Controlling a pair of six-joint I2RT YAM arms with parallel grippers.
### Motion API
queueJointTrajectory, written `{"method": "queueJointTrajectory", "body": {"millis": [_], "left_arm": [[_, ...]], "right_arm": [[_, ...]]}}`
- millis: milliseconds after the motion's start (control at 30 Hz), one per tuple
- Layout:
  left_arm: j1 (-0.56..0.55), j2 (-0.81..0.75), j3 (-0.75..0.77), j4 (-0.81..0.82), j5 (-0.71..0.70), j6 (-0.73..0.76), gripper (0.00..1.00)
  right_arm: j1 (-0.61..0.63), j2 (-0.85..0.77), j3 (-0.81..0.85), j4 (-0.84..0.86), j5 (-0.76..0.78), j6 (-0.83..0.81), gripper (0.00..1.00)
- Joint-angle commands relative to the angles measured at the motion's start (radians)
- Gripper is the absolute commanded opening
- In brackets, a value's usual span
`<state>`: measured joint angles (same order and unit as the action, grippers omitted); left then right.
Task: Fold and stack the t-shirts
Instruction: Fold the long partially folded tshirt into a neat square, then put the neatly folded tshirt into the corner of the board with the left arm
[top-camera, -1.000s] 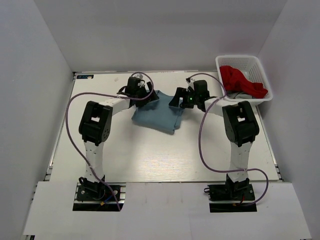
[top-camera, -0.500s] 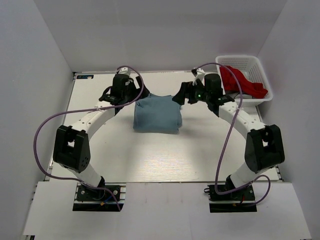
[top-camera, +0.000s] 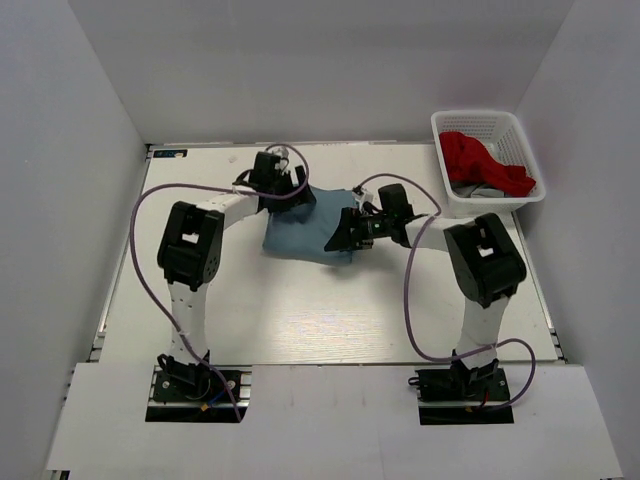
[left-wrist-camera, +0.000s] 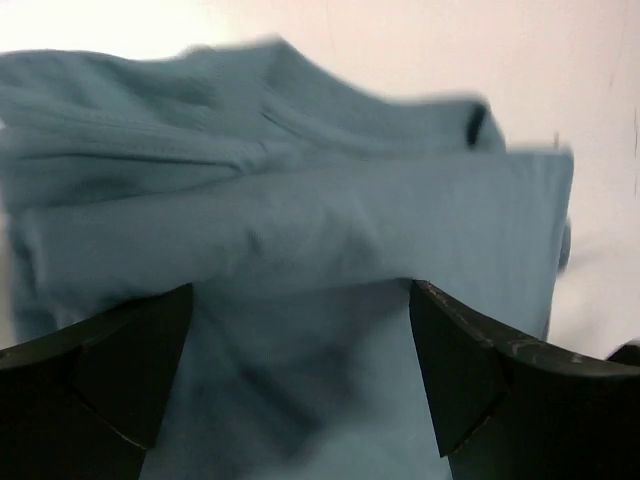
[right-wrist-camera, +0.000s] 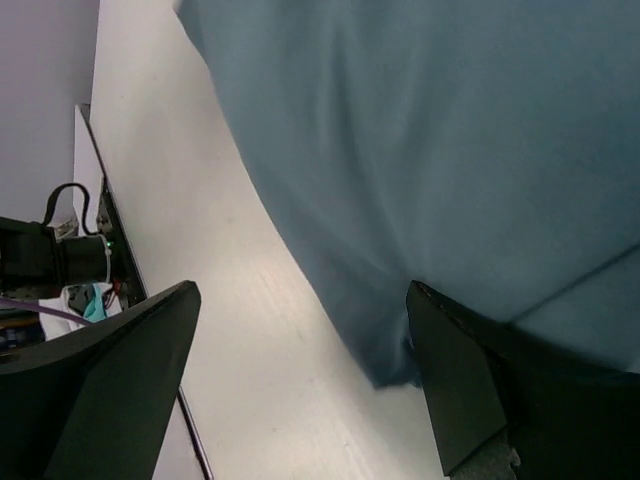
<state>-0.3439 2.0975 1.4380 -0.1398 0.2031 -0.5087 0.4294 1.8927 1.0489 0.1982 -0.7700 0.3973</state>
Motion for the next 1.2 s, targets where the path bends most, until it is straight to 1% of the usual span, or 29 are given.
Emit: {"method": "queueJointTrajectory", "body": {"millis": [0, 33, 67, 133, 167, 200, 233, 300, 400, 500, 567, 600, 667, 700, 767, 833, 867, 900, 933, 967, 1067, 1167], "left_arm": [[0.046, 0.077, 0.171, -0.084, -0.065, 0.058, 1.0], [0.046, 0.138, 0.24, -0.105, -0.054, 0.058, 1.0], [0.06, 0.163, 0.268, -0.125, -0.039, 0.058, 1.0], [0.085, 0.2, 0.312, -0.152, -0.021, 0.058, 1.0], [0.085, 0.222, 0.312, -0.165, -0.021, 0.049, 1.0], [0.11, 0.231, 0.326, -0.185, -0.011, 0.049, 1.0], [0.123, 0.231, 0.349, -0.204, 0.005, 0.049, 1.0], [0.144, 0.243, 0.36, -0.222, 0.042, 0.039, 1.0], [0.154, 0.197, 0.36, -0.207, 0.064, 0.039, 1.0], [0.154, 0.125, 0.369, -0.186, 0.091, 0.059, 1.0], [0.154, 0.078, 0.383, -0.185, 0.091, 0.071, 1.0], [0.154, 0.064, 0.393, -0.196, 0.091, 0.085, 1.0], [0.154, 0.036, 0.394, -0.243, 0.052, 0.085, 1.0], [0.154, 0.004, 0.374, -0.262, 0.036, 0.085, 1.0], [0.145, -0.039, 0.329, -0.293, -0.042, 0.095, 1.0], [0.134, -0.114, 0.244, -0.304, -0.109, 0.108, 1.0], [0.123, -0.137, 0.207, -0.29, -0.11, 0.108, 1.0], [0.123, -0.157, 0.134, -0.275, -0.11, 0.108, 1.0], [0.123, -0.172, 0.101, -0.256, -0.062, 0.108, 1.0], [0.123, -0.183, 0.064, -0.245, -0.062, 0.108, 1.0], [0.123, -0.174, 0.055, -0.262, -0.074, 0.118, 1.0], [0.103, -0.127, 0.045, -0.271, -0.083, 0.154, 1.0]], "right_arm": [[-0.014, 0.081, -0.015, 0.043, -0.028, 0.02, 0.9], [-0.017, 0.094, -0.02, 0.035, 0.007, 0.015, 0.9], [-0.021, 0.136, -0.017, -0.009, 0.044, -0.006, 0.9], [-0.029, 0.152, -0.01, -0.036, 0.043, -0.035, 0.9], [-0.03, 0.131, -0.018, -0.026, 0.073, -0.034, 0.9], [-0.029, 0.126, -0.027, -0.037, 0.133, -0.041, 0.9], [-0.026, 0.115, -0.02, -0.08, 0.164, -0.084, 0.9], [-0.026, 0.086, -0.013, -0.131, 0.217, -0.106, 0.9], [-0.02, 0.037, 0.0, -0.17, 0.207, -0.15, 0.9], [-0.011, -0.062, 0.017, -0.175, 0.179, -0.186, 0.9], [-0.003, -0.101, 0.026, -0.18, 0.173, -0.205, 0.9], [0.003, -0.154, 0.029, -0.184, 0.175, -0.21, 0.9], [0.008, -0.187, 0.03, -0.197, 0.179, -0.212, 0.9], [0.011, -0.225, 0.011, -0.195, 0.181, -0.207, 0.9], [0.012, -0.3, -0.007, -0.189, 0.193, -0.189, 0.9], [0.011, -0.345, -0.049, -0.181, 0.23, -0.169, 0.9], [0.011, -0.378, -0.062, -0.18, 0.236, -0.164, 0.9], [0.011, -0.394, -0.107, -0.177, 0.265, -0.144, 0.9], [0.011, -0.44, -0.122, -0.16, 0.274, -0.134, 0.9], [0.009, -0.452, -0.148, -0.157, 0.296, -0.126, 0.9], [0.008, -0.503, -0.182, -0.166, 0.33, -0.118, 0.9], [0.008, -0.529, -0.182, -0.197, 0.363, -0.126, 0.9]]}}
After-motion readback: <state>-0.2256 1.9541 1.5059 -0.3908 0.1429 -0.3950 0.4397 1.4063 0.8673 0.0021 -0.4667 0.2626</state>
